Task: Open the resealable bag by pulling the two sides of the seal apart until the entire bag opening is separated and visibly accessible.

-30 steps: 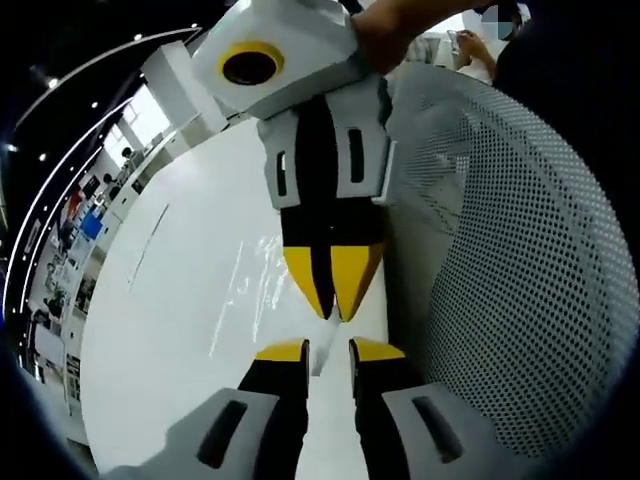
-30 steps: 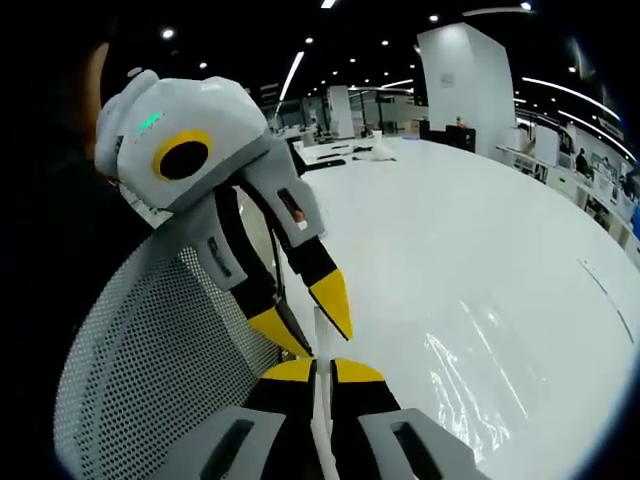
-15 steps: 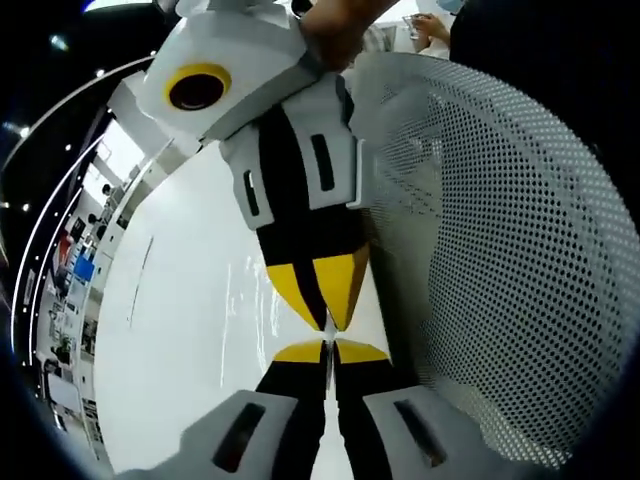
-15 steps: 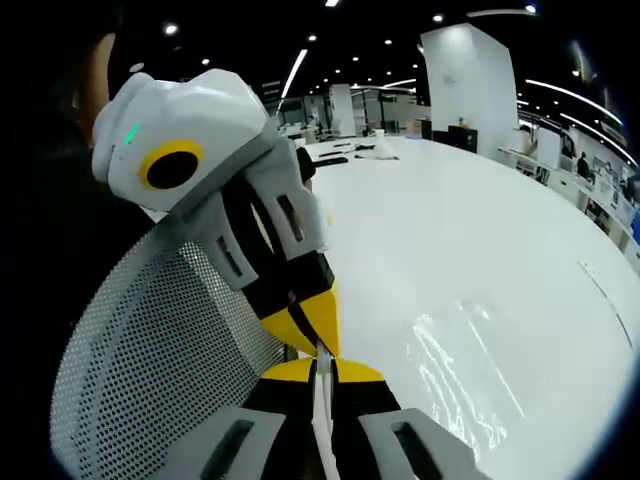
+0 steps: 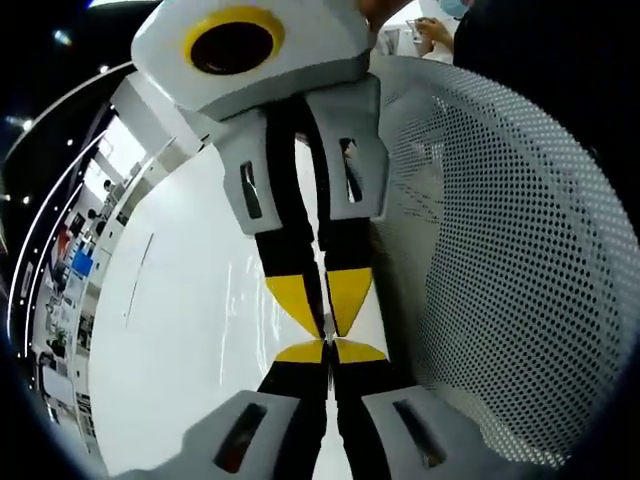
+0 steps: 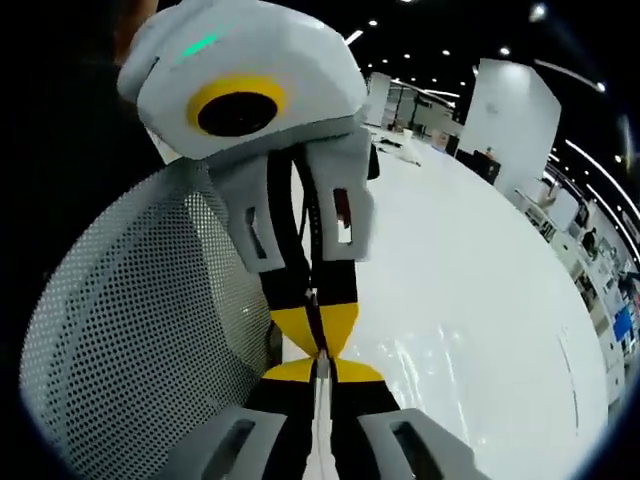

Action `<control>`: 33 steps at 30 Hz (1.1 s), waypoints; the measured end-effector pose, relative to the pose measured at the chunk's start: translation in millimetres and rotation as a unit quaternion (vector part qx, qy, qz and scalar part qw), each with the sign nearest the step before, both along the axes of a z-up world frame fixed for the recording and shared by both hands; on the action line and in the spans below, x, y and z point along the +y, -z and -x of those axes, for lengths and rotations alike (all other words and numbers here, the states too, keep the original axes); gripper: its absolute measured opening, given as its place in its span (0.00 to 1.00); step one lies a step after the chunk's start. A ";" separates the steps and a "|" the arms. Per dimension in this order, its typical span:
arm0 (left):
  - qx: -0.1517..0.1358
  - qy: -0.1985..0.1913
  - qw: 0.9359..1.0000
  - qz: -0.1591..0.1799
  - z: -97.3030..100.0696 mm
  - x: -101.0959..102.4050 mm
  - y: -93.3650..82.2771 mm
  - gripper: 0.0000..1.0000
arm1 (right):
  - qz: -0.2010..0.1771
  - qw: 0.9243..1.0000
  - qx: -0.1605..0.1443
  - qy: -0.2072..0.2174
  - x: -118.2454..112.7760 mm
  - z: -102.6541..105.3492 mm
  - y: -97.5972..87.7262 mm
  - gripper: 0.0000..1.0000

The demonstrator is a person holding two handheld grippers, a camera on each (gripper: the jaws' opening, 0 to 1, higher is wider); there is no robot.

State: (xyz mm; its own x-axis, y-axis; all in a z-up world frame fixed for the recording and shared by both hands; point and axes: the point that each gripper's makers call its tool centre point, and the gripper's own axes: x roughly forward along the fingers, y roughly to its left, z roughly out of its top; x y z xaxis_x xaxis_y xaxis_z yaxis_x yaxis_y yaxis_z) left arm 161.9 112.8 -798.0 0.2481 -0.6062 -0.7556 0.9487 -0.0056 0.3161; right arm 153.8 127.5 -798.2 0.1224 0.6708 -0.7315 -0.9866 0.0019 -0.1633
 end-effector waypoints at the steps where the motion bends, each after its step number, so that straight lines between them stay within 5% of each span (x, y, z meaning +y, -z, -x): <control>1: 0.001 -0.001 1.000 0.000 0.0 0.1 0.1 0.00 | -0.001 1.000 0.000 0.001 0.5 0.5 -0.3 0.00; 19: 0.007 -0.042 0.999 0.025 -6.5 -5.1 -8.9 0.00 | 0.003 0.999 0.003 0.034 -13.5 -7.9 -3.5 0.00; 33: -0.005 -0.005 1.000 -0.011 0.0 -1.1 -8.0 0.00 | 0.002 1.000 -0.002 0.021 -6.3 -3.0 -3.4 0.00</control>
State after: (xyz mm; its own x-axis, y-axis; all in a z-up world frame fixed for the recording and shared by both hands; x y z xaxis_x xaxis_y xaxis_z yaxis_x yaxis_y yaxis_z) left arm 161.9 111.6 -790.1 0.2611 -0.5871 -0.7663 0.9457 -0.0038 0.3251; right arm 156.7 121.2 -794.8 0.1538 0.6627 -0.7329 -0.9849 0.0432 -0.1677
